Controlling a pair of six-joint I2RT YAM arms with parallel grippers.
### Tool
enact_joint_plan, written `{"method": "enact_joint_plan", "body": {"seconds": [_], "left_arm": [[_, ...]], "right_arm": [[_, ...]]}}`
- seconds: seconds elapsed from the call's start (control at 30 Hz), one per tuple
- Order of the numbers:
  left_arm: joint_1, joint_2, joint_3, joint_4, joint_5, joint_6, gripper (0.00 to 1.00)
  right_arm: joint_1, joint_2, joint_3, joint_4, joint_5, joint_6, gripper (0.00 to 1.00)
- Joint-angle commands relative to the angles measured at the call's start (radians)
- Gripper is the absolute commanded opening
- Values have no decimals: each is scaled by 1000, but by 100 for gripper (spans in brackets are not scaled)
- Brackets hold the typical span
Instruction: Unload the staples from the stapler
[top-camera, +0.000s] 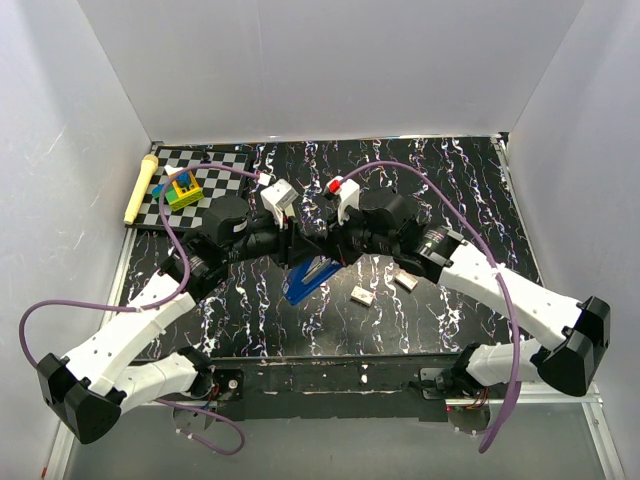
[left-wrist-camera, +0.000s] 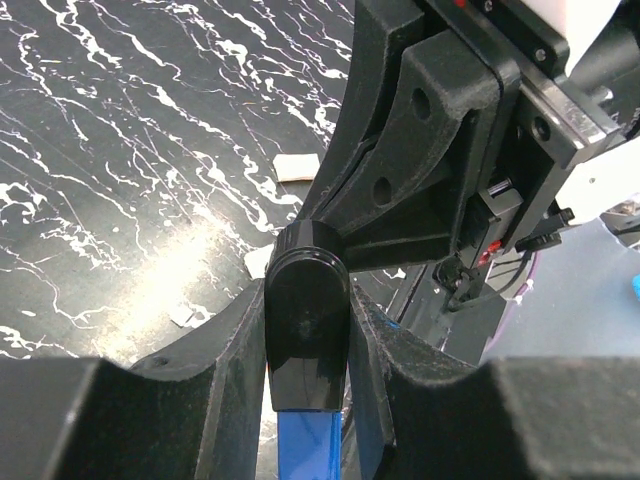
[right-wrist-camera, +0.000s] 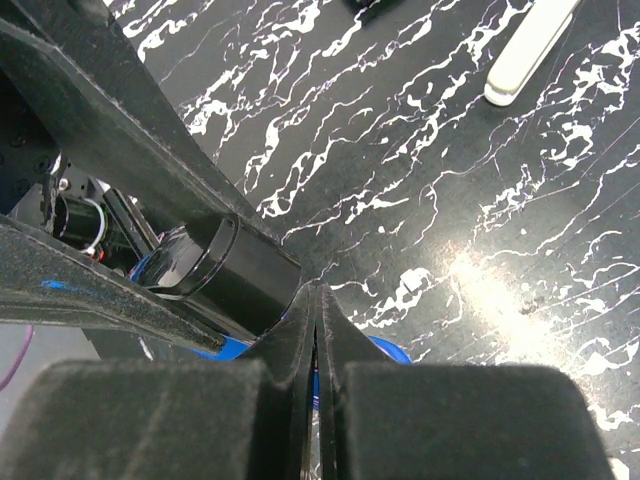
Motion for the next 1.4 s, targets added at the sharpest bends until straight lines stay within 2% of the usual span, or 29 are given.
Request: {"method": "enact_joint_plan", "body": {"seconds": [0.0,0.2,0.33,0.67,0.87,1.37], "left_arm": [[0,-45,69,104,-69,-50,0],[0,-48,86,121,-226,-149,0],[-2,-48,88,124,-276,-200,0],[1,-42,71,164,-375,-223,0],[0,-45,54,200,-490,-226,0],[1,22,45,282,-561,-238,0]], "right_arm": [[7,8,-32,110,-7,35,1],[7,34,-127,212,-23,96,1],[7,49,-172,280,-46,127,1],[7,123,-190,343,-94,191,1],[7,152,-217,374,-103,223,1],[7,197,-229,478,-132,305,1]]}}
